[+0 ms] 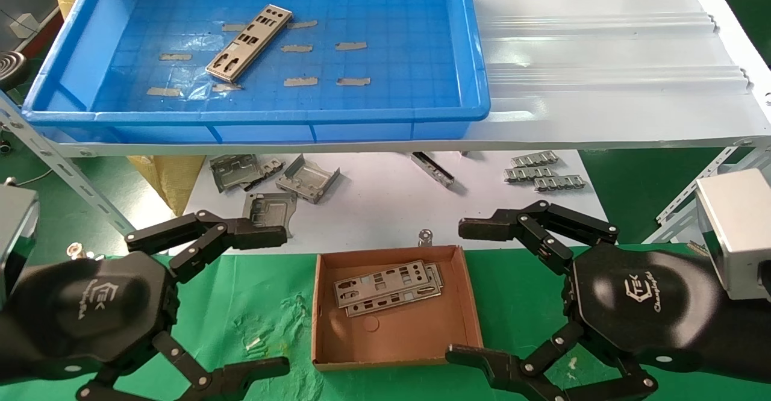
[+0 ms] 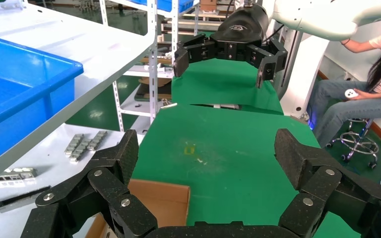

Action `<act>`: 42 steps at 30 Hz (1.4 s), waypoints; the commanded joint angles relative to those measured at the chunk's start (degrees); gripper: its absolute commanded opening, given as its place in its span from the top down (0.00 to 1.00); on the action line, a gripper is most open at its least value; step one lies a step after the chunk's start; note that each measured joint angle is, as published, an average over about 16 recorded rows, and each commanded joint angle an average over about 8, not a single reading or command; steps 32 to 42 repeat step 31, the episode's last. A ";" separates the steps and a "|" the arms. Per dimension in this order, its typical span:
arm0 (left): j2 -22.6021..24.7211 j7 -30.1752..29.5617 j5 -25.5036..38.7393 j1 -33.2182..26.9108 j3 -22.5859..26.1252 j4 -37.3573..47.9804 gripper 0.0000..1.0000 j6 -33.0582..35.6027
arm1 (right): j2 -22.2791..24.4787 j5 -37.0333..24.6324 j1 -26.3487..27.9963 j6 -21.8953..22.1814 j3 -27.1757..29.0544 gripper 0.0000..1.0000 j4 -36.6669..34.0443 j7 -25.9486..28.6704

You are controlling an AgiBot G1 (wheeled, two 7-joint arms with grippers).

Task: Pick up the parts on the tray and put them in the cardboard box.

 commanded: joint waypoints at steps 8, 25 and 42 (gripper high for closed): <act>0.00 0.00 0.00 0.00 0.00 0.00 0.00 0.00 | 0.00 0.00 0.00 0.00 0.00 0.00 0.00 0.00; 0.00 0.00 0.00 0.00 0.00 0.00 0.00 0.00 | 0.00 0.00 0.00 0.00 0.00 0.00 0.00 0.00; 0.00 0.00 0.00 0.00 0.00 0.00 0.00 0.00 | 0.00 0.00 0.00 0.00 0.00 0.00 0.00 0.00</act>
